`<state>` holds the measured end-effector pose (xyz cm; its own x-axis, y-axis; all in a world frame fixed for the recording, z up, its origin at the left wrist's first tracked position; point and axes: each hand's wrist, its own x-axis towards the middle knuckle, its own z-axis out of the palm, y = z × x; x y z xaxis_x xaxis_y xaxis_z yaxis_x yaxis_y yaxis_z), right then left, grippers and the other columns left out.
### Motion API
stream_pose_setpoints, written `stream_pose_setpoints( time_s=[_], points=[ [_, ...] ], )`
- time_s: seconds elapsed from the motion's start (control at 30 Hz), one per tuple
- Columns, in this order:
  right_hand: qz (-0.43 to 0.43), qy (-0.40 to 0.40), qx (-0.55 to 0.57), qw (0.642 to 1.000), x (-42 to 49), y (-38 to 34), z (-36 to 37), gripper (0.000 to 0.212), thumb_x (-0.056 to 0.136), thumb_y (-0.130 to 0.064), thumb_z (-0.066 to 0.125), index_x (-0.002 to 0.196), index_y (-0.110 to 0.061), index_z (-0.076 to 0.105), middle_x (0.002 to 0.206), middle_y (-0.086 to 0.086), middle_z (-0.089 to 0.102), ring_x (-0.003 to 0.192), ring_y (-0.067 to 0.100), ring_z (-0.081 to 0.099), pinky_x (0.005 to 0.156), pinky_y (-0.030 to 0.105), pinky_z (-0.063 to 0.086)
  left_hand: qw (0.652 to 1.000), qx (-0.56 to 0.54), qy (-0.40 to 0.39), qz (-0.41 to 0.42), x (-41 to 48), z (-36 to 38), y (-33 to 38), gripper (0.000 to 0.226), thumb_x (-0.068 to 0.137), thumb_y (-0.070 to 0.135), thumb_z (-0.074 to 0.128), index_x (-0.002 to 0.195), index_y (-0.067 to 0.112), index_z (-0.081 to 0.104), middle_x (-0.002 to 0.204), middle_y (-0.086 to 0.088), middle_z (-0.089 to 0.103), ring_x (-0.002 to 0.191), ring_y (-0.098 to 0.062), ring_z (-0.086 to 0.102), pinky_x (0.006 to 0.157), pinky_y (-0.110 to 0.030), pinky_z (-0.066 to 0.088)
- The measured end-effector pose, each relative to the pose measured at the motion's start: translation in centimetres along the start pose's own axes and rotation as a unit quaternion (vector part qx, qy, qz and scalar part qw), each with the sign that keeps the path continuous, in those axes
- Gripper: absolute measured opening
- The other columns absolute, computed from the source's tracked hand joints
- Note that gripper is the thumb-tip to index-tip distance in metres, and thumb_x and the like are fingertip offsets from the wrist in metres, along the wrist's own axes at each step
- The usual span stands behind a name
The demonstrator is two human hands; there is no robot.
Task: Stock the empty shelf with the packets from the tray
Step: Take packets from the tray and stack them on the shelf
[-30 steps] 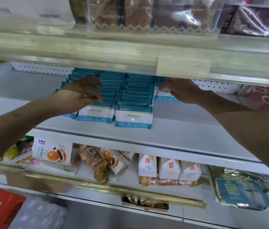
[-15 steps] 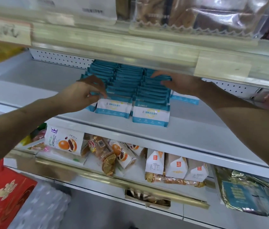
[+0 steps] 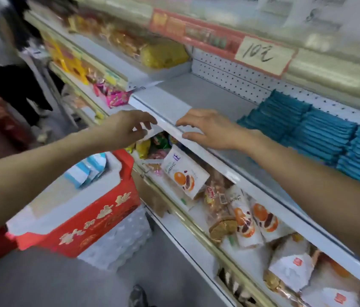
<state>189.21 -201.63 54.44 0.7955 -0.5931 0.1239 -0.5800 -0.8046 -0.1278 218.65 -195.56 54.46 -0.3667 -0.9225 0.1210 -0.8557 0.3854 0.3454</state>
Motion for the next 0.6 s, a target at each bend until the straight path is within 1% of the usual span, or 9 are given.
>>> stream_pose_setpoints(
  time_s=[0.13,0.23,0.27,0.33,0.4,0.43,0.53,0.6],
  points=[
    [-0.053,-0.026,0.025,0.998,8.8,-5.4,4.3,0.047,0.100,-0.057,0.043,0.135,-0.029,0.057,0.123,-0.003,0.062,0.112,0.017,0.060,0.093,0.046,0.049,0.996,0.024,0.010,-0.085,-5.8,-1.4,-6.4,0.037,0.096,0.013,0.057,0.130,0.026,0.062,0.114,0.009,0.069,0.091,-0.013,0.067,0.086,-0.037,0.055],
    [-0.072,-0.046,0.060,0.995,14.0,-9.6,8.1,0.043,0.099,-0.050,0.049,0.134,-0.028,0.058,0.123,-0.002,0.061,0.104,0.015,0.058,0.090,0.042,0.050,0.989,0.025,0.014,-0.146,-10.1,-1.3,-10.9,0.038,0.094,0.008,0.057,0.128,0.024,0.064,0.111,0.010,0.070,0.092,-0.012,0.066,0.086,-0.035,0.054],
    [-0.071,-0.056,0.073,0.993,15.4,-10.9,9.4,0.041,0.099,-0.047,0.051,0.135,-0.028,0.057,0.126,-0.002,0.060,0.104,0.014,0.057,0.090,0.040,0.050,0.986,0.025,0.011,-0.167,-11.5,-1.0,-12.4,0.038,0.094,0.008,0.057,0.128,0.024,0.064,0.111,0.010,0.070,0.093,-0.013,0.066,0.085,-0.034,0.053],
    [-0.058,-0.076,0.096,0.991,17.9,-13.3,12.1,0.039,0.098,-0.043,0.052,0.134,-0.030,0.056,0.131,-0.002,0.057,0.109,0.018,0.057,0.091,0.043,0.051,0.979,0.025,0.010,-0.203,-14.2,-0.5,-15.2,0.038,0.093,0.007,0.059,0.127,0.024,0.064,0.110,0.010,0.070,0.092,-0.015,0.067,0.082,-0.031,0.050],
    [-0.036,-0.099,0.111,0.988,20.2,-15.1,14.8,0.038,0.098,-0.039,0.052,0.135,-0.030,0.056,0.136,0.002,0.054,0.114,0.023,0.057,0.092,0.044,0.051,0.974,0.025,0.014,-0.227,-16.7,0.2,-17.8,0.035,0.094,0.008,0.060,0.125,0.023,0.065,0.107,0.010,0.070,0.088,-0.016,0.066,0.078,-0.029,0.046],
    [-0.028,-0.111,0.116,0.987,21.3,-15.8,16.1,0.038,0.098,-0.036,0.053,0.135,-0.028,0.057,0.137,0.005,0.053,0.116,0.025,0.056,0.094,0.044,0.050,0.971,0.025,0.015,-0.237,-17.8,0.5,-19.0,0.034,0.094,0.008,0.061,0.124,0.022,0.066,0.107,0.010,0.070,0.086,-0.016,0.065,0.078,-0.030,0.046],
    [-0.019,-0.137,0.127,0.982,24.1,-17.7,19.8,0.035,0.098,-0.029,0.057,0.131,-0.019,0.060,0.129,0.013,0.056,0.115,0.032,0.057,0.095,0.044,0.049,0.962,0.015,0.020,-0.272,-20.8,1.3,-22.3,0.033,0.093,0.010,0.062,0.122,0.024,0.066,0.108,0.010,0.069,0.088,-0.017,0.065,0.085,-0.037,0.053],
    [-0.007,-0.147,0.130,0.981,26.0,-18.8,22.2,0.035,0.097,-0.026,0.059,0.130,-0.017,0.060,0.126,0.017,0.055,0.115,0.036,0.057,0.094,0.044,0.048,0.959,0.011,0.022,-0.282,-22.1,1.7,-24.1,0.034,0.092,0.011,0.063,0.121,0.026,0.067,0.109,0.011,0.070,0.093,-0.018,0.066,0.088,-0.037,0.053]
  ],
)
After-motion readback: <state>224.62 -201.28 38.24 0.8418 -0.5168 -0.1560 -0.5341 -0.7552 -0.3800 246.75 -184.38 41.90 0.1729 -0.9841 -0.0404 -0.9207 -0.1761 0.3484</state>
